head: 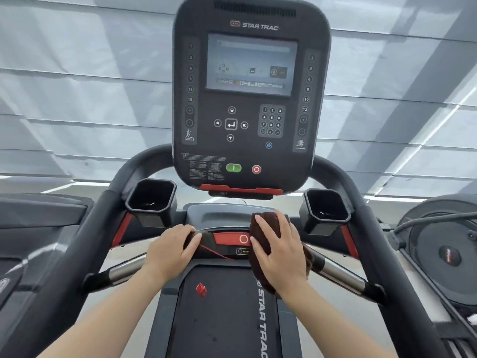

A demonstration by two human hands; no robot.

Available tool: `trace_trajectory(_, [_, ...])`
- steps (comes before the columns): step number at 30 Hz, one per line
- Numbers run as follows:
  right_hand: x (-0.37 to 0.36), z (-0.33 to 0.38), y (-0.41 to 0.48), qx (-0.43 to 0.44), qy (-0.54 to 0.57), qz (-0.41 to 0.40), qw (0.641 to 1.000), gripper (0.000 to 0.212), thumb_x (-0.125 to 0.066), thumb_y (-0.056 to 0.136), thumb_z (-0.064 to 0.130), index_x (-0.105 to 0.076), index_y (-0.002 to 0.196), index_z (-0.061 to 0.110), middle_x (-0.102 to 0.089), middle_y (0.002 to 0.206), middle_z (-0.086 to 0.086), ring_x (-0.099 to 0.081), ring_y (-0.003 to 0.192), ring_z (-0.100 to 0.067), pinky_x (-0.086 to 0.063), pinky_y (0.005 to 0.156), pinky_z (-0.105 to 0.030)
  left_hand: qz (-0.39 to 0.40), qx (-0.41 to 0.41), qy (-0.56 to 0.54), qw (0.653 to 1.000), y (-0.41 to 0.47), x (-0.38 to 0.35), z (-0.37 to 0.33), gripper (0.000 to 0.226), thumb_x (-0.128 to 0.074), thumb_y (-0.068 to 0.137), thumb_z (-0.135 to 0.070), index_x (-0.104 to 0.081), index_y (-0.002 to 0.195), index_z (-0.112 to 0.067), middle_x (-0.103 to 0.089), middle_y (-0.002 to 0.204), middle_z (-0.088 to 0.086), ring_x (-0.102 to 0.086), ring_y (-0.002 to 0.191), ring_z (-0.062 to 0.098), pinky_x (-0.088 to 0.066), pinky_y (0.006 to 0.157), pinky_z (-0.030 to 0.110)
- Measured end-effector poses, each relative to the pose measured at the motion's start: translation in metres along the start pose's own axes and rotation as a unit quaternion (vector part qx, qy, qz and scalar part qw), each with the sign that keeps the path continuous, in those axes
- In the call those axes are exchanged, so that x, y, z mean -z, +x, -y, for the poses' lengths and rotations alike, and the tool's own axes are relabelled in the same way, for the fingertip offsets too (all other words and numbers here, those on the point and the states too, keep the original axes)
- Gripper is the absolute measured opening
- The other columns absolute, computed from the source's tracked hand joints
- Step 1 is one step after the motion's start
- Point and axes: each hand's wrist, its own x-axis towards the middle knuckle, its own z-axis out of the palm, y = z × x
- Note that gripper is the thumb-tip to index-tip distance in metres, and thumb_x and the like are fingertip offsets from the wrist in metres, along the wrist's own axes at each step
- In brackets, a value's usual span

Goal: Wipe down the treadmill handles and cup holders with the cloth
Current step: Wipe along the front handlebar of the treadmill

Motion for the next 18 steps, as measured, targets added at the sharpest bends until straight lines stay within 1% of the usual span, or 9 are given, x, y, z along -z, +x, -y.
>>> trace_trajectory(2, [-0.006, 0.018, 0.005, 0.035, -0.001, 0.027, 0.999, 0.044, -0.052, 0.091, 0.043, -0.047, 0.133, 0.033, -0.04, 0.144, -0.008, -0.044, 0.123, -0.034, -0.041, 0.103, -0.047, -0.018, 0.024, 0.014, 0.999, -0.018, 0.005, 0.022, 0.026, -0.04, 0.093, -0.041, -0.059, 0.097, -0.024, -0.06, 0.09, -0.007, -0.056, 0.088, 0.016, -0.048, 0.075, 0.037])
trace_trajectory(4, [-0.016, 0.04, 0.011, 0.061, 0.005, 0.047, 0.997, 0.043, -0.049, 0.091, 0.045, -0.046, 0.133, 0.034, -0.039, 0.145, -0.008, -0.043, 0.124, -0.034, -0.037, 0.105, -0.046, -0.017, 0.048, 0.024, 0.998, -0.032, 0.012, 0.044, 0.026, -0.037, 0.093, -0.041, -0.057, 0.095, -0.026, -0.06, 0.089, -0.007, -0.056, 0.087, 0.017, -0.046, 0.074, 0.037])
trace_trajectory(8, [-0.037, 0.089, 0.017, 0.095, 0.004, 0.088, 0.992, 0.043, -0.043, 0.092, 0.049, -0.042, 0.133, 0.037, -0.034, 0.149, -0.006, -0.039, 0.128, -0.034, -0.034, 0.106, -0.044, 0.007, 0.085, -0.007, 0.996, -0.044, 0.016, 0.068, 0.038, -0.023, 0.09, -0.052, -0.051, 0.077, -0.029, -0.058, 0.07, -0.008, -0.054, 0.073, 0.022, -0.043, 0.069, 0.04])
trace_trajectory(10, [-0.043, 0.099, 0.017, 0.113, 0.007, 0.105, 0.988, 0.044, -0.042, 0.092, 0.05, -0.041, 0.134, 0.038, -0.033, 0.15, -0.006, -0.037, 0.13, -0.034, -0.034, 0.106, -0.045, -0.01, 0.097, -0.019, 0.995, -0.044, 0.012, 0.07, 0.038, -0.022, 0.089, -0.053, -0.05, 0.076, -0.029, -0.057, 0.067, -0.008, -0.053, 0.07, 0.02, -0.042, 0.068, 0.039])
trace_trajectory(12, [-0.042, 0.098, 0.017, 0.124, 0.009, 0.109, 0.986, 0.045, -0.04, 0.091, 0.052, -0.041, 0.134, 0.038, -0.034, 0.15, -0.005, -0.037, 0.131, -0.034, -0.035, 0.106, -0.045, -0.029, 0.101, -0.018, 0.994, -0.043, 0.008, 0.07, 0.039, -0.022, 0.086, -0.053, -0.051, 0.076, -0.028, -0.057, 0.068, -0.007, -0.053, 0.07, 0.019, -0.039, 0.067, 0.038])
trace_trajectory(15, [-0.04, 0.088, 0.017, 0.111, 0.007, 0.085, 0.99, 0.045, -0.043, 0.09, 0.054, -0.044, 0.133, 0.038, -0.038, 0.146, -0.004, -0.041, 0.127, -0.029, -0.04, 0.102, -0.042, -0.037, 0.093, -0.028, 0.995, -0.043, 0.007, 0.075, 0.044, -0.02, 0.084, -0.056, -0.052, 0.077, -0.027, -0.058, 0.07, -0.007, -0.052, 0.07, 0.018, -0.035, 0.066, 0.037])
trace_trajectory(18, [-0.045, 0.09, 0.02, 0.048, 0.019, 0.055, 0.997, 0.042, -0.045, 0.09, 0.05, -0.046, 0.131, 0.036, -0.04, 0.142, -0.002, -0.043, 0.122, -0.028, -0.042, 0.101, -0.043, -0.025, 0.083, -0.03, 0.996, -0.043, 0.008, 0.079, 0.045, -0.019, 0.084, -0.058, -0.052, 0.079, -0.027, -0.059, 0.072, -0.008, -0.052, 0.071, 0.017, -0.035, 0.068, 0.037])
